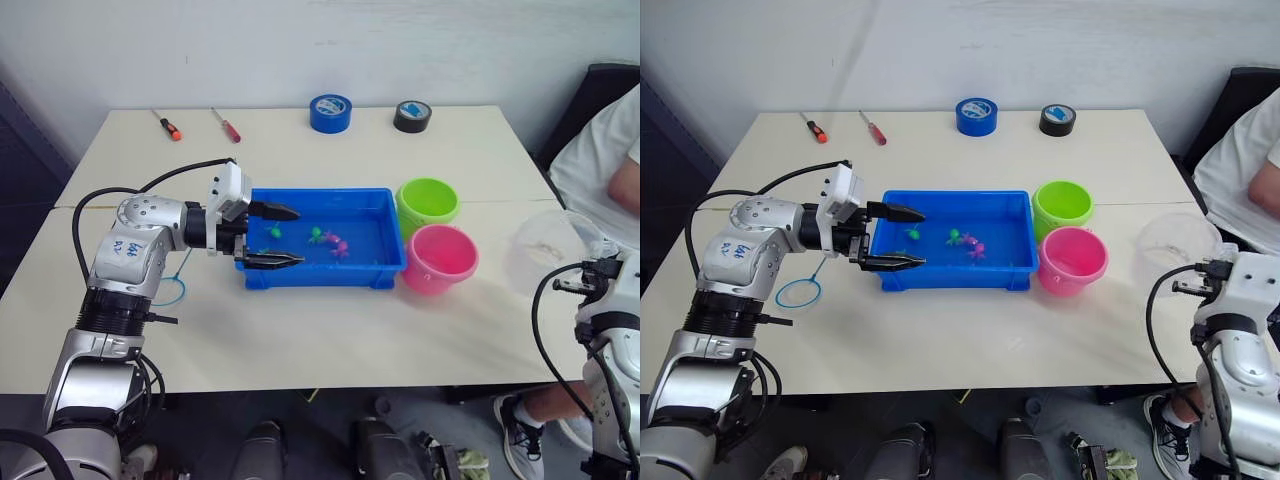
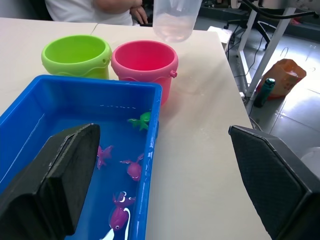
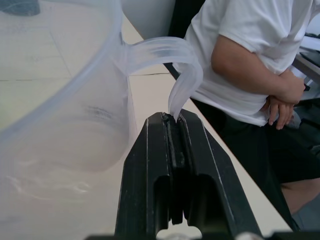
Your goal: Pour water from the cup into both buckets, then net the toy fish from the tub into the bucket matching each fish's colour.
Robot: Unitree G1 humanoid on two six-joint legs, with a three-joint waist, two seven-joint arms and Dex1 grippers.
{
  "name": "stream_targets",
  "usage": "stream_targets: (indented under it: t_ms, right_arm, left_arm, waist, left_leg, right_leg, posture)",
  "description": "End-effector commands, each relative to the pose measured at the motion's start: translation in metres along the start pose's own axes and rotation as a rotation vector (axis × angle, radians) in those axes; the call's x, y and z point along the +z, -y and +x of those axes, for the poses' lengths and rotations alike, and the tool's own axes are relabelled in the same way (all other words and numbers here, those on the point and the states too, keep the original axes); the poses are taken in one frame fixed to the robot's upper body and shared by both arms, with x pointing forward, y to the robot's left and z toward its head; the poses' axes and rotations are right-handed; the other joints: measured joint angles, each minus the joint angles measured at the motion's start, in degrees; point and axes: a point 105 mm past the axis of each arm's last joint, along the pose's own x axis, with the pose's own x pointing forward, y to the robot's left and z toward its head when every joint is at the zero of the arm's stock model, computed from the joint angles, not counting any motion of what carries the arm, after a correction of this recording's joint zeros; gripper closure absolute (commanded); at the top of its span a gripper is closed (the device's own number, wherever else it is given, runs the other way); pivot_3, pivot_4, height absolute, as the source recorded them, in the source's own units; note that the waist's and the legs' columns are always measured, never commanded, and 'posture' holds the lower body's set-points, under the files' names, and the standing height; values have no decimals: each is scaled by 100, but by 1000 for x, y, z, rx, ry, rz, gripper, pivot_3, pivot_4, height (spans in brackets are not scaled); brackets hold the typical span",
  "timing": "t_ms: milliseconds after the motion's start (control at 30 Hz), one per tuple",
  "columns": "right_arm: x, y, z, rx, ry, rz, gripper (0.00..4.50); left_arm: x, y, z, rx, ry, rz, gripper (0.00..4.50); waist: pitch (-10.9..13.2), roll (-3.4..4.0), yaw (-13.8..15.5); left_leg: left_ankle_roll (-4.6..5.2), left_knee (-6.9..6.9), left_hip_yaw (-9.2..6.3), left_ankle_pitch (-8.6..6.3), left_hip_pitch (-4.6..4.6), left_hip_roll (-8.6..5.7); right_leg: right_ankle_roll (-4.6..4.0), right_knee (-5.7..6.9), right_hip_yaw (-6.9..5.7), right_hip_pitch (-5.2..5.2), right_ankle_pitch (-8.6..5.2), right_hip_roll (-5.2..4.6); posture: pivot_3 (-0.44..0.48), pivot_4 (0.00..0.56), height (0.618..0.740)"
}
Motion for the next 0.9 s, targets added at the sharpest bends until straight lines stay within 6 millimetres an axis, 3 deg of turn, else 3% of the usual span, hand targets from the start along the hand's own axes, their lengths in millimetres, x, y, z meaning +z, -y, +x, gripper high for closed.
stream_targets:
  t_ms: [33, 200, 467, 900]
  right_arm:
    - [19, 1, 2, -6, 64, -45, 4486]
    - [33, -6, 8, 9, 88, -57, 4486]
    - [57, -14, 17, 13, 145, -216, 4486]
    - [76, -36, 20, 50, 235, -476, 4486]
  left_arm:
    - [14, -1, -4, -3, 14, 44, 0]
    - [14, 0, -3, -9, 10, 43, 0]
    - [13, 2, -3, -22, -5, 37, 0]
    - [12, 4, -5, -21, -8, 25, 0]
  waist:
    - [0, 0, -6]
    - [0, 0, -22]
    - [0, 1, -8]
    - [0, 0, -7]
  left_leg:
    - [0, 0, 4, 0, 0, 0]
    - [0, 1, 16, 2, 2, 4]
    - [-1, 6, 18, 2, 0, 3]
    - [-1, 8, 20, 2, 0, 3]
  right_leg:
    - [0, 1, 0, -1, 0, 0]
    - [0, 13, 11, -11, 0, 4]
    - [0, 12, 12, -11, 0, 3]
    - [0, 13, 13, -12, 0, 4]
  posture:
    - [0, 150, 734]
    - [0, 150, 734]
    - [0, 150, 734]
    - [0, 150, 734]
